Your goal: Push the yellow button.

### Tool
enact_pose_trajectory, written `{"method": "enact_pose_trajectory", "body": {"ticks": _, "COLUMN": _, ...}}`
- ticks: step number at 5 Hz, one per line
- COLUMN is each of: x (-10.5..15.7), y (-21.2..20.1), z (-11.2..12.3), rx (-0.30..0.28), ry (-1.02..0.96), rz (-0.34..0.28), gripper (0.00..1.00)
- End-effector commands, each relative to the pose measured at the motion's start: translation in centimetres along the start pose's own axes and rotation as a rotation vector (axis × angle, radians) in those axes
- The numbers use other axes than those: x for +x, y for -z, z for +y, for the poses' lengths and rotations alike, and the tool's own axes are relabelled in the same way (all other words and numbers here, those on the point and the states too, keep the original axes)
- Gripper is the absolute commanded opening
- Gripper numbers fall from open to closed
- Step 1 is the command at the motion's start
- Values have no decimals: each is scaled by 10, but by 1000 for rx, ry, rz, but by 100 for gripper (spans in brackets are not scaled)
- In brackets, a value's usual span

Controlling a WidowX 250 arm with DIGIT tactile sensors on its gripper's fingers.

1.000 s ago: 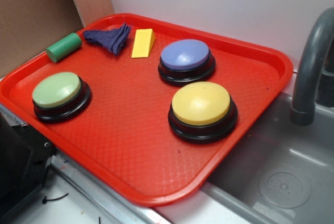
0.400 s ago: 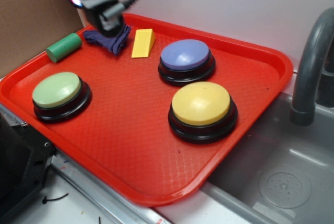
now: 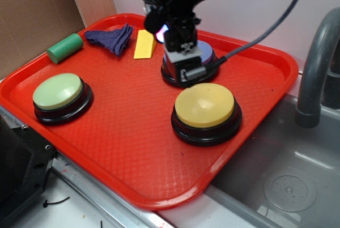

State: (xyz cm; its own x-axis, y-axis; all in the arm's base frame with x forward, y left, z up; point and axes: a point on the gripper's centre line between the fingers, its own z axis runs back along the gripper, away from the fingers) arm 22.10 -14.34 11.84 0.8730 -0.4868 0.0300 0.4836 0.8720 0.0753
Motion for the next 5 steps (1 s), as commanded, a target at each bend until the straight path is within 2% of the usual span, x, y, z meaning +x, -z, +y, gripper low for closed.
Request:
{"method": "enact_pose_trajectory", "body": {"ticks": 1, "x": 12, "y": 46, "z": -4, "rx": -75, "ry": 44, "rz": -42, "gripper": 100}}
{"method": "enact_pose_trajectory", "body": {"ticks": 4, "x": 22, "y": 78, "z": -13, "rx": -139, "ry": 84, "rz": 35, "gripper": 100}}
{"method": "enact_pose_trajectory", "body": {"ticks": 5, "x": 20, "y": 67, "z": -11, "rx": -122, "ry": 76, "rz": 27, "gripper": 100}}
